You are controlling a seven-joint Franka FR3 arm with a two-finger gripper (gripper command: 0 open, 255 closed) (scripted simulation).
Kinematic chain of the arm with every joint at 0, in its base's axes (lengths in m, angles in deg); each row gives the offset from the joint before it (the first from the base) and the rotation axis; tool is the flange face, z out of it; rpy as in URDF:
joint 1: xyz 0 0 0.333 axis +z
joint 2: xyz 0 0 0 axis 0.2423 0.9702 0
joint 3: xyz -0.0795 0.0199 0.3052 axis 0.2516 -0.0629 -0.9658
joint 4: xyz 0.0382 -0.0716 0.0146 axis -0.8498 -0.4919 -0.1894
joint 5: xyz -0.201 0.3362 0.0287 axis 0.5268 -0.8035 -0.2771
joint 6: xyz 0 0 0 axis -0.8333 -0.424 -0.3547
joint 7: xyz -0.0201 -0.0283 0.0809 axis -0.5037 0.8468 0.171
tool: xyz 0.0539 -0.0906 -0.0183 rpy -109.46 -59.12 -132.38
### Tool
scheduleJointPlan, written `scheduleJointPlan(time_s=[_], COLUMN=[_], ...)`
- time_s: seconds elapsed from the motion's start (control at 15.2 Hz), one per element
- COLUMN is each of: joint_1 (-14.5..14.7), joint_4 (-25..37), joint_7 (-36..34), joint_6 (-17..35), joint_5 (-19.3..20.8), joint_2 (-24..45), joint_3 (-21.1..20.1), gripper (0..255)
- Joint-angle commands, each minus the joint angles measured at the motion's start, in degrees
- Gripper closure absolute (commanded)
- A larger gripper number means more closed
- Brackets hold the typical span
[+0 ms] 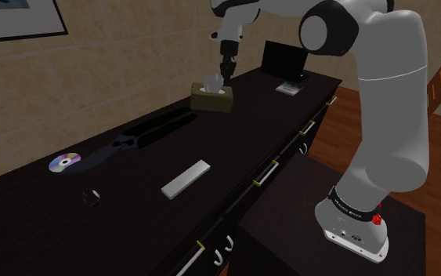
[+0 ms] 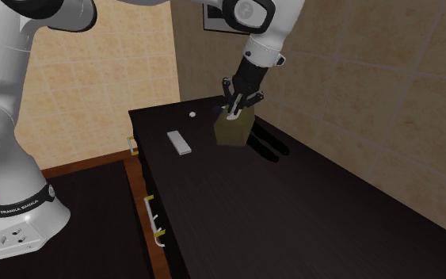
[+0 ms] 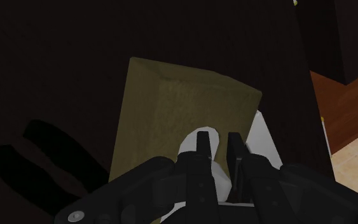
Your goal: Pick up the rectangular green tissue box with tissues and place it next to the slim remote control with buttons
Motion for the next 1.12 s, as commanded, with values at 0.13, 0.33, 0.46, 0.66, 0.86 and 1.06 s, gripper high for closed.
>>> scheduleJointPlan(time_s=[0.13, 0.33, 0.46, 0.66, 0.86, 1.06], joint_1=[3.26, 5.39, 6.67, 8.38, 9.79, 10.81], joint_4=[1.23, 2.98, 4.62, 7.87, 12.25, 18.13], joint_7=[-5.14, -8.84, -11.34, -15.13, -19.03, -23.13], joint_6=[-0.49, -1.00, -1.48, -2.43, -3.73, -5.54], joint_5=[-0.64, -1.28, -1.78, -2.65, -3.66, -4.84], joint_2=[-0.83, -0.76, -0.39, 0.69, 2.48, 5.18], joint_3=[-1.29, -2.32, -3.04, -4.16, -5.31, -6.56], gripper=[255, 255, 255, 255, 255, 255])
